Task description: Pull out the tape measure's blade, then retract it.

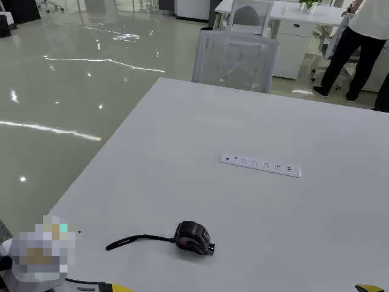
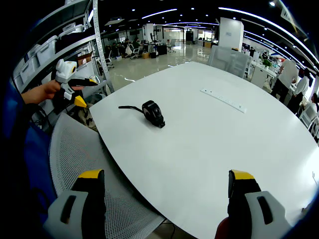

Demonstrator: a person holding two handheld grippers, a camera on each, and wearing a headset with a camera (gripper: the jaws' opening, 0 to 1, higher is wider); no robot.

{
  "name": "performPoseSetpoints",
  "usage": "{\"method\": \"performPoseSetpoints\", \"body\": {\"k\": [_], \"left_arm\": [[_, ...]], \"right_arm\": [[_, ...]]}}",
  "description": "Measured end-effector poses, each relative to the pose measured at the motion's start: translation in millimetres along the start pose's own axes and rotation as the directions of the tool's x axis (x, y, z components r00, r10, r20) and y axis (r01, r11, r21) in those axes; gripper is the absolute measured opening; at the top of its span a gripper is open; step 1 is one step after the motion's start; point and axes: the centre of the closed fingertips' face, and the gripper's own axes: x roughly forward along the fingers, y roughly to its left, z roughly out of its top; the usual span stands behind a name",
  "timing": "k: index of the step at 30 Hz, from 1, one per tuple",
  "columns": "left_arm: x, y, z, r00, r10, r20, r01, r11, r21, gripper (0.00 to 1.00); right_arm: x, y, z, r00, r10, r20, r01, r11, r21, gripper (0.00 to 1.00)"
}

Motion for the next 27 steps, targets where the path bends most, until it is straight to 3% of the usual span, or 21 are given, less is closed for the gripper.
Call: {"method": "performPoseSetpoints", "body": {"k": [14,27], "left_arm": [[6.1,1.2,-0.1,1.0000,0.002,-0.005,-0.002,1.000,-0.007,1.00],[25.4,-10.1,10.0,0.9996,-0.029,-0.007,0.029,1.000,0.009,1.00]], "right_arm": [[8.3,-1.8,3.4,0.9998,0.019,-0.001,-0.019,1.000,-0.004,1.00],[26.2,-3.3,7.0,0.9988,0.049,-0.009,-0.049,0.999,-0.024,0.99]]}}
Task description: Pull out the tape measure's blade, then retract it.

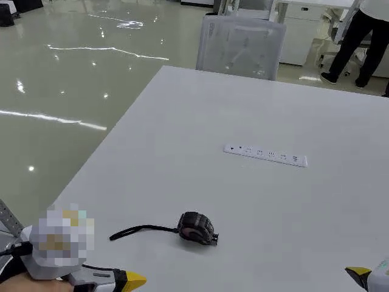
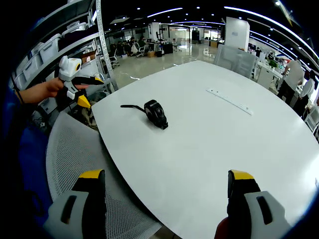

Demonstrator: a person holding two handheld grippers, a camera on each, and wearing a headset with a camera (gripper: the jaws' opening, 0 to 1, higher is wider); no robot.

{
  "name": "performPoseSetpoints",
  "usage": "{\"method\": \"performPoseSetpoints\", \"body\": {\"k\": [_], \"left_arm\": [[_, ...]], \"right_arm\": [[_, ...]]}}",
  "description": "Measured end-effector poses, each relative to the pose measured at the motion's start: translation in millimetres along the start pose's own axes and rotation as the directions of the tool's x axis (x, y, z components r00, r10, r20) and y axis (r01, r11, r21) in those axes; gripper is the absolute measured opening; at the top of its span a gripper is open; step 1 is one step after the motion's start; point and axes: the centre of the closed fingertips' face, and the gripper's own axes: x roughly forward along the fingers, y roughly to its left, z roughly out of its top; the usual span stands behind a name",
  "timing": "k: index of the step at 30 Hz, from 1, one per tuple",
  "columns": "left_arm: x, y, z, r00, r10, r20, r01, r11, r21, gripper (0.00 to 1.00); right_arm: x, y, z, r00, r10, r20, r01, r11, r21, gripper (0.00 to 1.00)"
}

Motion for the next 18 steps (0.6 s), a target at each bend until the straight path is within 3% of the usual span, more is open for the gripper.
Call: {"method": "performPoseSetpoints", "body": {"k": [11,18], "left_arm": [[14.1,-3.6,9.8,0.9997,-0.025,0.003,0.025,1.000,-0.003,1.00],[21.2,-3.6,10.4,0.9992,-0.039,-0.004,0.039,0.999,-0.002,1.00]], "right_arm": [[14.9,0.4,3.9,0.9997,0.024,-0.006,-0.024,1.000,-0.001,0.98],[24.2,-0.9,6.2,0.9993,0.036,-0.013,-0.036,0.999,-0.005,0.98]]}}
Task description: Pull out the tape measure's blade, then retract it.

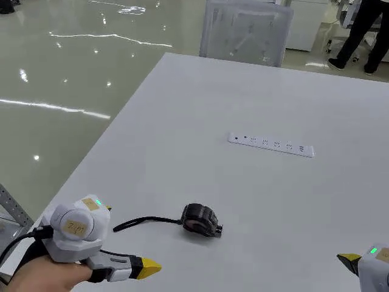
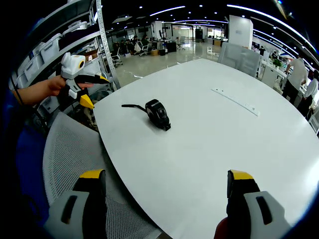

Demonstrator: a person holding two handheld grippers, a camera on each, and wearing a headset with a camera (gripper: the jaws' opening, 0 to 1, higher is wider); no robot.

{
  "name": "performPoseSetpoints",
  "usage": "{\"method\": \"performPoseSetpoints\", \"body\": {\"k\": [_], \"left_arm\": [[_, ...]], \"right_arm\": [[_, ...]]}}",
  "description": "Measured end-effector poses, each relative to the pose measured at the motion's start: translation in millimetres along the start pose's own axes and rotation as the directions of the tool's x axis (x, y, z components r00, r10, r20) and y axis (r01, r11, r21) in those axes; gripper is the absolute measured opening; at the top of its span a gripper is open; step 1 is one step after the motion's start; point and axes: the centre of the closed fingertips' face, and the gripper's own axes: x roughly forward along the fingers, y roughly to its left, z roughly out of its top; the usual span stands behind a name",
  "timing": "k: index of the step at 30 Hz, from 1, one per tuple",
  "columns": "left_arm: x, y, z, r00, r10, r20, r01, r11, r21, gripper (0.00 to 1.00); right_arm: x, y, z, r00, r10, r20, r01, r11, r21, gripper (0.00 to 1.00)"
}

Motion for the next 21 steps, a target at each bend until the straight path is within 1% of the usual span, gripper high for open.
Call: {"method": "performPoseSetpoints", "body": {"k": [10,15,21], "left_arm": [[9.4,0.4,4.4,0.9999,-0.016,-0.007,0.016,1.000,0.008,1.00],[17.8,-0.4,6.0,0.9995,-0.028,-0.015,0.028,1.000,0.012,1.00],[27.6,-1.6,9.5,0.9988,-0.043,-0.022,0.043,0.999,0.025,1.00]], "right_arm": [[13.7,1.6,1.1,0.9996,0.025,-0.015,-0.025,1.000,-0.002,0.98],[20.2,1.6,3.0,0.9990,0.038,-0.023,-0.038,0.999,-0.013,0.98],[27.9,-2.0,7.1,0.9986,0.047,-0.027,-0.047,0.999,-0.021,0.98]]}}
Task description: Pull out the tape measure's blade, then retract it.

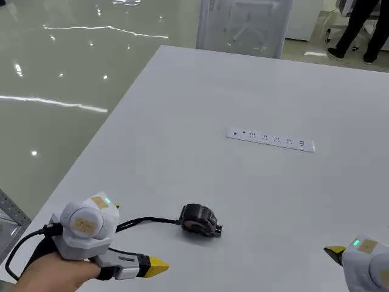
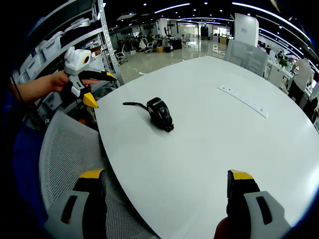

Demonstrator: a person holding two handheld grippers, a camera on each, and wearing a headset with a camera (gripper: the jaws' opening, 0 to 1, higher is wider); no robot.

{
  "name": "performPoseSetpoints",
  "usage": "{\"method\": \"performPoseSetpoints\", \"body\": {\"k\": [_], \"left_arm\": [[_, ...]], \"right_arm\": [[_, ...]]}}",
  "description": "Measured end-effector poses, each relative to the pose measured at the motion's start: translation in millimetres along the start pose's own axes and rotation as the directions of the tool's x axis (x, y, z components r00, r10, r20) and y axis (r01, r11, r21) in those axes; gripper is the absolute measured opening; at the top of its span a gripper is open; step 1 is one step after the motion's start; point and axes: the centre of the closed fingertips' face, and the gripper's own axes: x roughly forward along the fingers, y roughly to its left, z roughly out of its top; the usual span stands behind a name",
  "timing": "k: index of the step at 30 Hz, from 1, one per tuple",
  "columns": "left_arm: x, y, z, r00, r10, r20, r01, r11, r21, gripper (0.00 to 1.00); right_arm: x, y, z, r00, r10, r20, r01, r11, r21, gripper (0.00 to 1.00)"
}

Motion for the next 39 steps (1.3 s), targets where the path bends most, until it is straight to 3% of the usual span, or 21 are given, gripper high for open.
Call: {"method": "performPoseSetpoints", "body": {"k": [17,39], "left_arm": [[20.4,-2.2,3.1,0.9991,-0.037,-0.021,0.038,0.999,0.031,1.00],[59.7,-6.3,12.6,0.9947,-0.093,-0.043,0.096,0.993,0.070,0.99]], "right_arm": [[26.4,-3.6,11.4,0.9994,0.035,-0.006,-0.035,0.998,-0.043,0.98],[60.9,-2.4,17.4,0.9953,0.090,-0.037,-0.092,0.992,-0.084,0.97]]}}
